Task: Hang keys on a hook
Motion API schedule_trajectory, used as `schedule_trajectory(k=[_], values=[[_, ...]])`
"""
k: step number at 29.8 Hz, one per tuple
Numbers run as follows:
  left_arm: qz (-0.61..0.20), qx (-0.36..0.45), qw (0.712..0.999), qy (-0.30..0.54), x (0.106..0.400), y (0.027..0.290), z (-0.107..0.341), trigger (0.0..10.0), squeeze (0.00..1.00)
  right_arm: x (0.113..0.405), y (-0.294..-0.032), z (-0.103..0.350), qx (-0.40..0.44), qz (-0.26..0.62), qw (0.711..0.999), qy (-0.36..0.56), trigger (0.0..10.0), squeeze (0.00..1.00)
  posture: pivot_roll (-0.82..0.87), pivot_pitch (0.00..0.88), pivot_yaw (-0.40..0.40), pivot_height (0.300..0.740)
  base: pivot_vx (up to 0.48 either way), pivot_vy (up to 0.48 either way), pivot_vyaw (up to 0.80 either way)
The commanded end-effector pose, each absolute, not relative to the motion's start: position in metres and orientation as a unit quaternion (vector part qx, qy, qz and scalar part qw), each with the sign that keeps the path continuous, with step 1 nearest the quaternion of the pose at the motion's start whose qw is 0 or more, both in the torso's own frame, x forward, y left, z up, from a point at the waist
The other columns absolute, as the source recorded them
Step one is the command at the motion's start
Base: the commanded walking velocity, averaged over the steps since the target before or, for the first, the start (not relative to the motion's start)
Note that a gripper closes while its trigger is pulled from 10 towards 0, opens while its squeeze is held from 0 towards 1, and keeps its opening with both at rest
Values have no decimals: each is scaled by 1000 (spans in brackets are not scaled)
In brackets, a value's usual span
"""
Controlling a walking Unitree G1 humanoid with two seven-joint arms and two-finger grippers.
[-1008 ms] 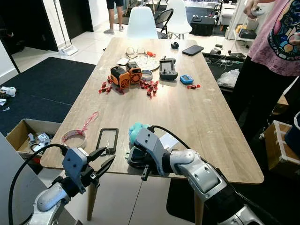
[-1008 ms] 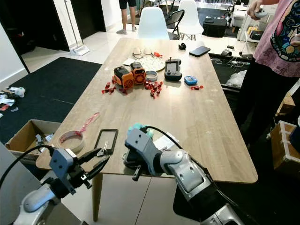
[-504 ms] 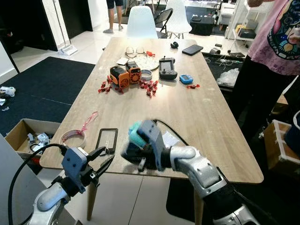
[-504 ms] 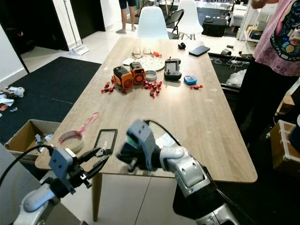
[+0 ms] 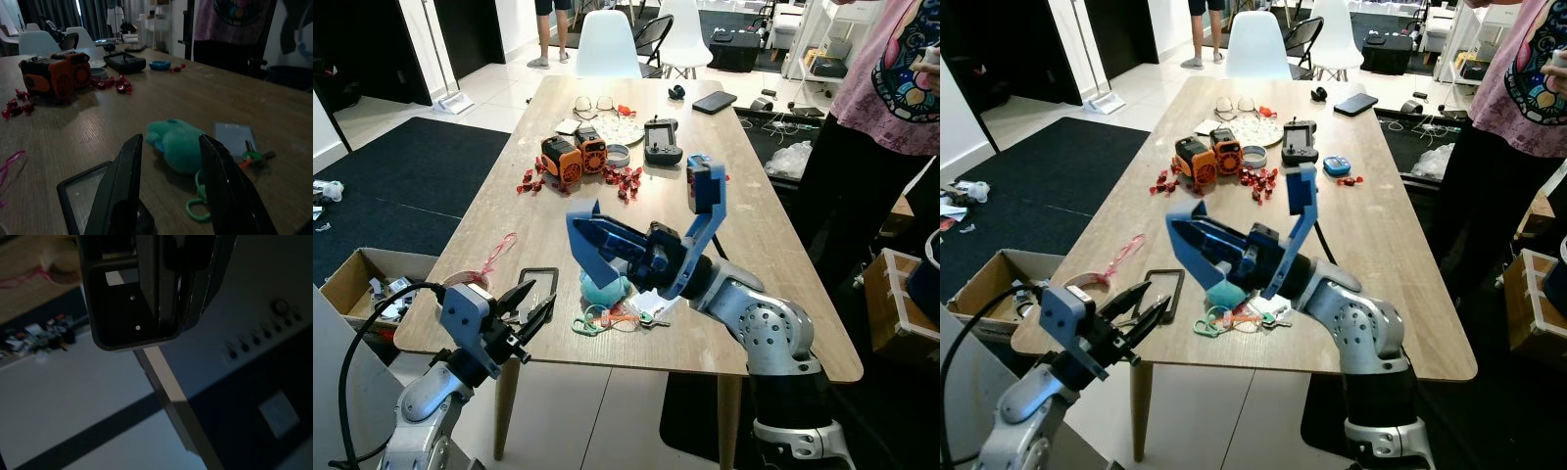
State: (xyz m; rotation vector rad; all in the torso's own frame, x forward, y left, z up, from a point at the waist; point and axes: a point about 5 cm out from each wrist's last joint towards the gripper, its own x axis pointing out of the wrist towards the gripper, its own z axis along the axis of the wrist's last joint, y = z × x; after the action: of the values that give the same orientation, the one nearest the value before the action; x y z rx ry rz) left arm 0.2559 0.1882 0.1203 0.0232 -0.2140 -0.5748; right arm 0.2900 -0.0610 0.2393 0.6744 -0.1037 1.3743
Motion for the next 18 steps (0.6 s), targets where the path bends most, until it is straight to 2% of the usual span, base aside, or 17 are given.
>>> schedule_trajectory(k=[1, 6, 8, 9, 11, 12, 13, 16, 18], values=[[-275, 3, 955, -113, 256, 189, 124, 10000, 0, 286, -62, 244, 308, 627, 713, -53, 0, 0, 47, 60, -10, 740, 0, 0, 0], [-271, 5, 956, -110, 256, 190, 123, 10000, 0, 275, -57, 240, 245, 651, 717, -31, 0, 0, 50, 62, -11, 740, 0, 0, 0], [-260, 15, 959, -111, 256, 192, 123, 10000, 0, 269, -52, 230, 161, 658, 736, -4, 0, 0, 52, 61, -12, 740, 0, 0, 0], [-248, 23, 962, -116, 257, 195, 123, 10000, 0, 272, -52, 220, 84, 632, 771, 10, 0, 0, 51, 60, -13, 740, 0, 0, 0], [-242, 25, 963, -119, 257, 196, 124, 10000, 0, 278, -55, 216, 39, 600, 799, 6, 0, 0, 49, 61, -12, 740, 0, 0, 0], [-242, 25, 963, -119, 257, 196, 124, 10000, 0, 278, -55, 216, 39, 600, 799, 6, 0, 0, 49, 61, -12, 740, 0, 0, 0], [-241, 24, 963, -119, 257, 195, 124, 10000, 0, 281, -57, 216, 29, 581, 813, 0, 0, 0, 48, 60, -12, 740, 0, 0, 0], [-242, 24, 963, -118, 257, 195, 124, 10000, 0, 284, -60, 217, 26, 567, 823, -5, 0, 0, 46, 61, -9, 740, 0, 0, 0], [-244, 22, 962, -117, 257, 194, 123, 10000, 0, 288, -66, 219, 14, 541, 841, -15, 0, 0, 43, 63, -8, 740, 0, 0, 0]])
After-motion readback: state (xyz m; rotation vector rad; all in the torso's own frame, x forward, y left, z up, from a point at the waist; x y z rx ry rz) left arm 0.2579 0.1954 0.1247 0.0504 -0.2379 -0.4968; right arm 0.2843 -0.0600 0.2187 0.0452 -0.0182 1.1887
